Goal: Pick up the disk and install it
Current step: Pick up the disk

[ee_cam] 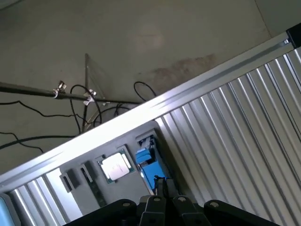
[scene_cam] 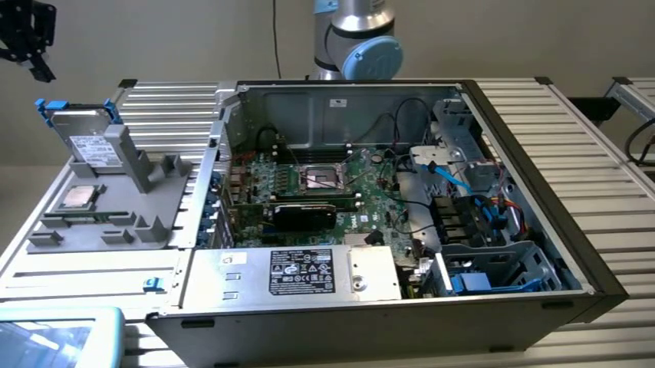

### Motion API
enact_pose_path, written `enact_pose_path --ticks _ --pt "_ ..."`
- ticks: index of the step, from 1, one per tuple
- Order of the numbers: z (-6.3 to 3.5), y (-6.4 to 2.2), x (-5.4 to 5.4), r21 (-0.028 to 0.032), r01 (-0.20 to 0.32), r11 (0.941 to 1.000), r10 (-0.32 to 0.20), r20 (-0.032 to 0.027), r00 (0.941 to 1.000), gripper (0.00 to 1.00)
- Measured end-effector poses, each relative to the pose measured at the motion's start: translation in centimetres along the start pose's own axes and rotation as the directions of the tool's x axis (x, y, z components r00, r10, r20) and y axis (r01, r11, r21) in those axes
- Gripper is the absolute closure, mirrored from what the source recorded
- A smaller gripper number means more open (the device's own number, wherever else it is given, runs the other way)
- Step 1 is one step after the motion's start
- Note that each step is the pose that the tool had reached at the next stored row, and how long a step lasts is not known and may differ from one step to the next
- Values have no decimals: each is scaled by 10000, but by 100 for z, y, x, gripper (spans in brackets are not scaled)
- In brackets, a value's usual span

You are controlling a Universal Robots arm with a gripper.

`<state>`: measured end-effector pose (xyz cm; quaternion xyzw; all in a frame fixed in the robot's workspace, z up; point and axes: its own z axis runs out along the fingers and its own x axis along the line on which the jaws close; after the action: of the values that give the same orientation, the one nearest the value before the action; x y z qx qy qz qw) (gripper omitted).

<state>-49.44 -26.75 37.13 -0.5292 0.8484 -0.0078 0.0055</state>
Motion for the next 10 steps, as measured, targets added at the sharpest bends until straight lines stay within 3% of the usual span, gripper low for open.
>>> enact_pose_path --ticks 5,10 --pt "3 0 0 11 909 9959 -909 -19 9959 89" --pt "5 0 0 19 1801 9836 -1801 -60 9836 89"
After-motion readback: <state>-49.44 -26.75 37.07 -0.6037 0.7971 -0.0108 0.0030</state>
